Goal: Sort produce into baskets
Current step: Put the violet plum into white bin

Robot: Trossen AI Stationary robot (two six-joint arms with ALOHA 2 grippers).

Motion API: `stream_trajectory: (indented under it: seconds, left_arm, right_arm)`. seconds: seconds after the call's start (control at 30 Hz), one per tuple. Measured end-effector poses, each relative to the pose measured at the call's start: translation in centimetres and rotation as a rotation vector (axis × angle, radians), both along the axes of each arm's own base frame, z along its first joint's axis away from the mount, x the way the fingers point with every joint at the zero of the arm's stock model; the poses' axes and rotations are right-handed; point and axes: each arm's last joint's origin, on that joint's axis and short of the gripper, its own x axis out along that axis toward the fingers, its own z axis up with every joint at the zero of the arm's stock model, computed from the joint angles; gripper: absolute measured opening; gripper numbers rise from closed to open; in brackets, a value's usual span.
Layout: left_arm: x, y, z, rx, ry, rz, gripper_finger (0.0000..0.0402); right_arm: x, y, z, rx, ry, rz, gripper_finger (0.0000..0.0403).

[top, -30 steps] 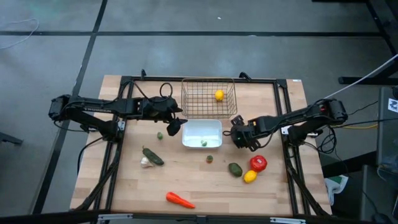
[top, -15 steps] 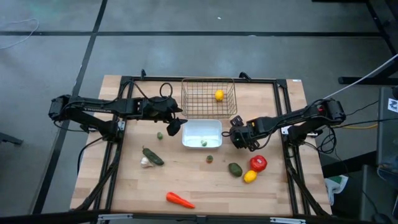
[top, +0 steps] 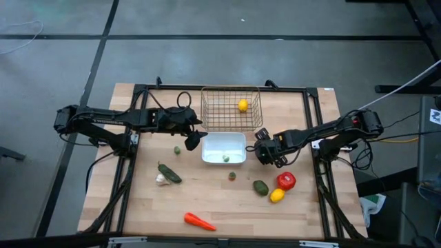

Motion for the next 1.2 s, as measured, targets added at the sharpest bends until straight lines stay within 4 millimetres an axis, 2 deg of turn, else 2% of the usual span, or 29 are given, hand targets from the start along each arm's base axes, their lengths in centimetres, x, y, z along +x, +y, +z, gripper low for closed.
stream_trajectory:
  seconds: [0.2, 0.57, 0.8, 1.03, 1.2]
  left_arm:
    - [0.0, 0.0, 0.0, -0.001, 0.000, 0.001, 0.0294]
    - [0.0, 0.0, 0.0, 0.002, 0.001, -0.001, 0.0294]
    - [0.0, 0.0, 0.0, 0.002, 0.001, -0.002, 0.0294]
    - [0.0, 0.0, 0.0, 0.022, 0.008, -0.017, 0.0294]
    - [0.0, 0.0, 0.0, 0.022, 0.010, -0.017, 0.0294]
  right_arm:
    - [1.0, 0.1, 1.6, 0.017, -0.017, -0.001, 0.0220]
    - [2.9, 0.3, 7.8, 0.006, -0.069, -0.005, 0.0220]
    - [4.1, 0.4, 11.7, 0.015, -0.188, -0.007, 0.0220]
    - [5.8, 0.9, 12.4, 0.119, -0.336, 0.027, 0.0221]
    - [7.1, 1.0, 11.1, 0.121, -0.328, 0.027, 0.0221]
